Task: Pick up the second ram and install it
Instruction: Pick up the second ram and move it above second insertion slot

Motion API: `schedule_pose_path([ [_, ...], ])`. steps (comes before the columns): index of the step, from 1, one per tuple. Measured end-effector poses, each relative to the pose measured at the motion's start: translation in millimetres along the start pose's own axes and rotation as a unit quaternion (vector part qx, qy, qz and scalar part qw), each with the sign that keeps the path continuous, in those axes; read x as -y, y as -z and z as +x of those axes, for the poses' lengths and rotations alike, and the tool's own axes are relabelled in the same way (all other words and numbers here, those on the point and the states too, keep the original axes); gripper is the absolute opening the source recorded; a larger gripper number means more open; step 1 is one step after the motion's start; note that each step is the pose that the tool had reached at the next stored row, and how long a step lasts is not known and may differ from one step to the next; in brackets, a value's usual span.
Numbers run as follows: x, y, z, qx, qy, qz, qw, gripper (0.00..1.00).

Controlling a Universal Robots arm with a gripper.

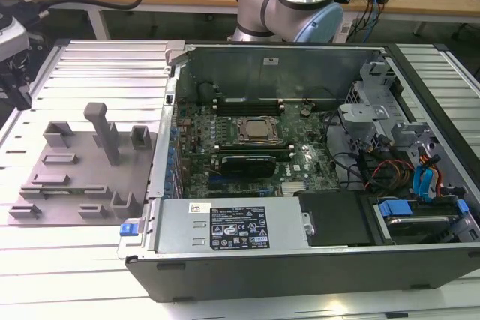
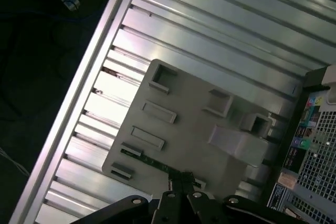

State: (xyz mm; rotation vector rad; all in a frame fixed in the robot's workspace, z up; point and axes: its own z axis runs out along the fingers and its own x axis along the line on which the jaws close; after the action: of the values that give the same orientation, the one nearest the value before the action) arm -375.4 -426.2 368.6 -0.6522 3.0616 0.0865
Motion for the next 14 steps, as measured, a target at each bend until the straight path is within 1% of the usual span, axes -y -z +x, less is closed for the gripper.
schedule_pose_path([
  [3,0.0,0.0,0.0,-0.0009,0.017,-0.0004,0.9999,0.08],
  [5,0.0,0.0,0.0,-0.0016,0.03,-0.0006,0.9996,0.08],
  [6,0.0,0.0,0.0,-0.0021,0.04,-0.0008,0.9992,0.08],
  [7,0.0,0.0,0.0,-0.0029,0.055,-0.0011,0.9985,0.08],
  [9,0.0,0.0,0.0,-0.0039,0.074,-0.0016,0.9973,0.08],
  [11,0.0,0.0,0.0,-0.0045,0.087,-0.0018,0.9962,0.08],
  [14,0.0,0.0,0.0,-0.006,0.114,-0.0024,0.9935,0.08],
])
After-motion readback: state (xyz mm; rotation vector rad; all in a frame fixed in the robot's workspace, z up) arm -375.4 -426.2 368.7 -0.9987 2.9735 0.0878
